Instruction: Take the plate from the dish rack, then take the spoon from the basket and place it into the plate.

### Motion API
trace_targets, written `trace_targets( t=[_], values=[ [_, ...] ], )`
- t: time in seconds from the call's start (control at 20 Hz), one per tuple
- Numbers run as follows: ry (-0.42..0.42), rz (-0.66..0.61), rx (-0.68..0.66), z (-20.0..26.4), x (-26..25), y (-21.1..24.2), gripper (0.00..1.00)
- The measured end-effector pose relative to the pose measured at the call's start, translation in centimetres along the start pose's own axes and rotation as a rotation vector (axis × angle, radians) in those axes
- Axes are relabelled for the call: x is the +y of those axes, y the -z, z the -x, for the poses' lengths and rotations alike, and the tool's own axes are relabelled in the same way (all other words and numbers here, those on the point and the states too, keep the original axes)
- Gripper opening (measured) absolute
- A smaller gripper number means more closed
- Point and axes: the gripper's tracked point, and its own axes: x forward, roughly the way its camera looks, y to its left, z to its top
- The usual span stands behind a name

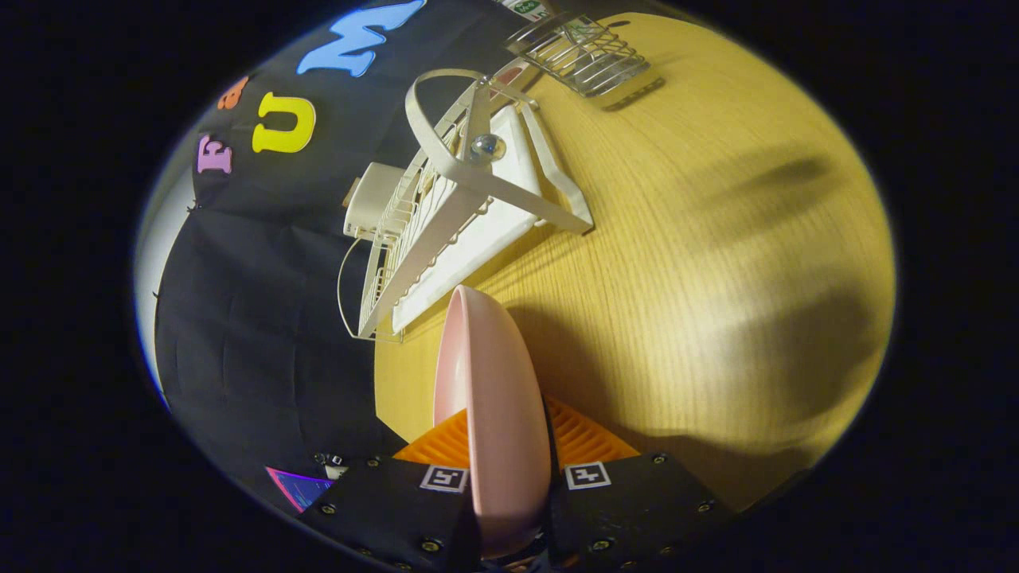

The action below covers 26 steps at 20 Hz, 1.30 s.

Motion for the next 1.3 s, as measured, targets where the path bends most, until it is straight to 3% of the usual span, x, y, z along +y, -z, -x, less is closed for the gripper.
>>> trace_targets(
  t=[0.25,0.8,1.0,1.1,1.3],
  values=[
    [-0.011,-0.007,0.018,-0.5,0.3,-0.3,0.31],
    [0.069,0.005,-0.009,2.2,-2.4,-2.3,0.36],
    [0.023,0.042,-0.038,3.7,-1.0,-3.3,0.41],
    [0.036,0.077,-0.120,5.1,-0.6,-5.4,0.41],
    [0.145,0.181,-0.360,9.4,-1.3,-12.8,0.41]
  ],
)
